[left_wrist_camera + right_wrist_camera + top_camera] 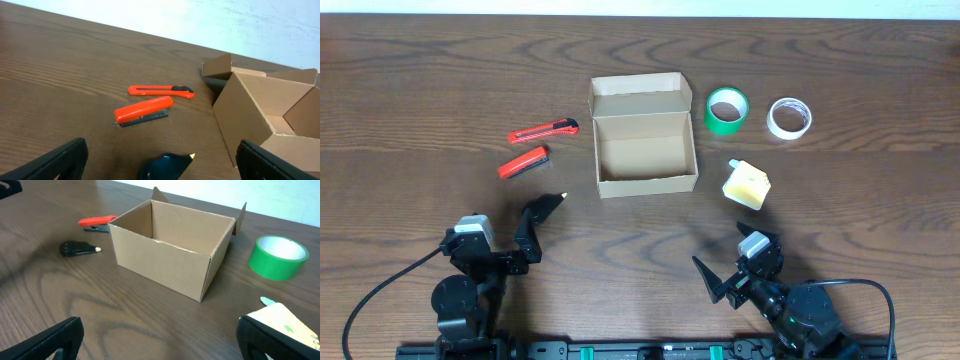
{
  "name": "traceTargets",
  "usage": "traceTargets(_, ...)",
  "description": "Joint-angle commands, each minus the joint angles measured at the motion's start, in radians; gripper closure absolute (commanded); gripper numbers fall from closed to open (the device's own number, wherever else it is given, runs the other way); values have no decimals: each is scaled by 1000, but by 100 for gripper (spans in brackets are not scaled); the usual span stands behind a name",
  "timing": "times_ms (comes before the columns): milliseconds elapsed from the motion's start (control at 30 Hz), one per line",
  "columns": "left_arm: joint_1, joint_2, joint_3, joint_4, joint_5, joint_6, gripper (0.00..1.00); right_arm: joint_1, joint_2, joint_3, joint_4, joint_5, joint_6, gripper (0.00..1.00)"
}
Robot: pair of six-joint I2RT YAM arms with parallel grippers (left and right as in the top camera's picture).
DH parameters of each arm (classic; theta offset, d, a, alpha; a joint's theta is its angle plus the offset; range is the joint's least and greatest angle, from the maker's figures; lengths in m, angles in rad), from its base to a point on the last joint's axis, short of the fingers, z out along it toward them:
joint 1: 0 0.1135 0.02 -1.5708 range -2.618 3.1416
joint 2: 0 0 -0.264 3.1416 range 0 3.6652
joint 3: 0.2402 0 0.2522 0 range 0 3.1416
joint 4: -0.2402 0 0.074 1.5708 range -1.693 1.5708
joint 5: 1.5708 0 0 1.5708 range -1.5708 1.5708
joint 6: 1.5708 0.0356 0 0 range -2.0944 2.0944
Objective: Pack container
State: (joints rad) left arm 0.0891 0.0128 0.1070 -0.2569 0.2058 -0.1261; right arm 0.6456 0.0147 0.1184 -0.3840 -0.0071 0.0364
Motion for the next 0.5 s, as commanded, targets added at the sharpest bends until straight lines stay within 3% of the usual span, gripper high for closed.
traceTargets(0,4,-8,-26,-4,-7,18,5,8,-8,-5,0,7,-16,1)
traceTargets(300,4,-8,-26,-3,-6,18,5,8,-8,-5,2,-6,-12,1)
traceTargets(367,4,-8,-26,-4,-7,18,5,8,-8,-5,29,-5,112,1)
traceTargets(467,4,-8,-26,-4,-7,18,5,8,-8,-5,74,-4,525,1)
